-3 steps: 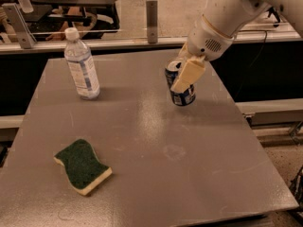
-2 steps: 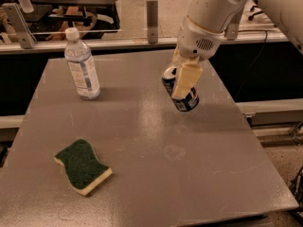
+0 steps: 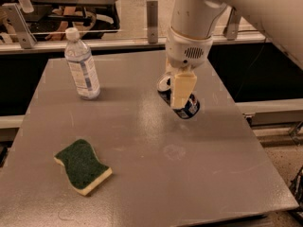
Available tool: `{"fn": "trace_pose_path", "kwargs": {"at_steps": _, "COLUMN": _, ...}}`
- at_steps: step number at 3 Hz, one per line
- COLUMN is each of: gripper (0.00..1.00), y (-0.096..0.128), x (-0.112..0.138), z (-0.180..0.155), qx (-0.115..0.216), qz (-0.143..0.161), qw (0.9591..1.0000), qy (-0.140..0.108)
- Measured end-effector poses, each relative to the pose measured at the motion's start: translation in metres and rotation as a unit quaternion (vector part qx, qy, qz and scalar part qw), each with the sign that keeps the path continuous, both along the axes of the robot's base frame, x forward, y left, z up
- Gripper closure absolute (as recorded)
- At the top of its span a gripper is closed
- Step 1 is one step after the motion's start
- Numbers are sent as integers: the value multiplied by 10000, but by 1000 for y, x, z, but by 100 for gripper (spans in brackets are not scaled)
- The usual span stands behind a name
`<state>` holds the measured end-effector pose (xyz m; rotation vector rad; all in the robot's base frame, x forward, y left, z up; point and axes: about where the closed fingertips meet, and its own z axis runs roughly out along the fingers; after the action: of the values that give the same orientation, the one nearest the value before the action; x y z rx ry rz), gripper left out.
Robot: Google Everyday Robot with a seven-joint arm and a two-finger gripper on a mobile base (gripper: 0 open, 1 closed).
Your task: Knock pepsi can over
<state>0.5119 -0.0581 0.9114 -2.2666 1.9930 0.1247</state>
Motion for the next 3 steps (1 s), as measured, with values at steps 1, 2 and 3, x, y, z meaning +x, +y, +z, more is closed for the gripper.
{"fn": "trace_pose_path", "kwargs": {"at_steps": 1, "gripper": 59, "y": 4, "x": -10, "z": -9, "qx": -250, "qz": 113, "qw": 9996, "qy": -8}}
{"fn": "trace_pose_path", "kwargs": {"at_steps": 2, "gripper": 36, "y": 6, "x": -18, "z": -18, "qx": -431, "qz": 188, "qw": 9989, "qy": 18}}
{"fn": "trace_pose_path", "kwargs": {"at_steps": 3, "gripper": 12, "y": 7, "x": -22, "z": -26, "qx": -517, "qz": 249, "qw": 9983, "qy": 69}}
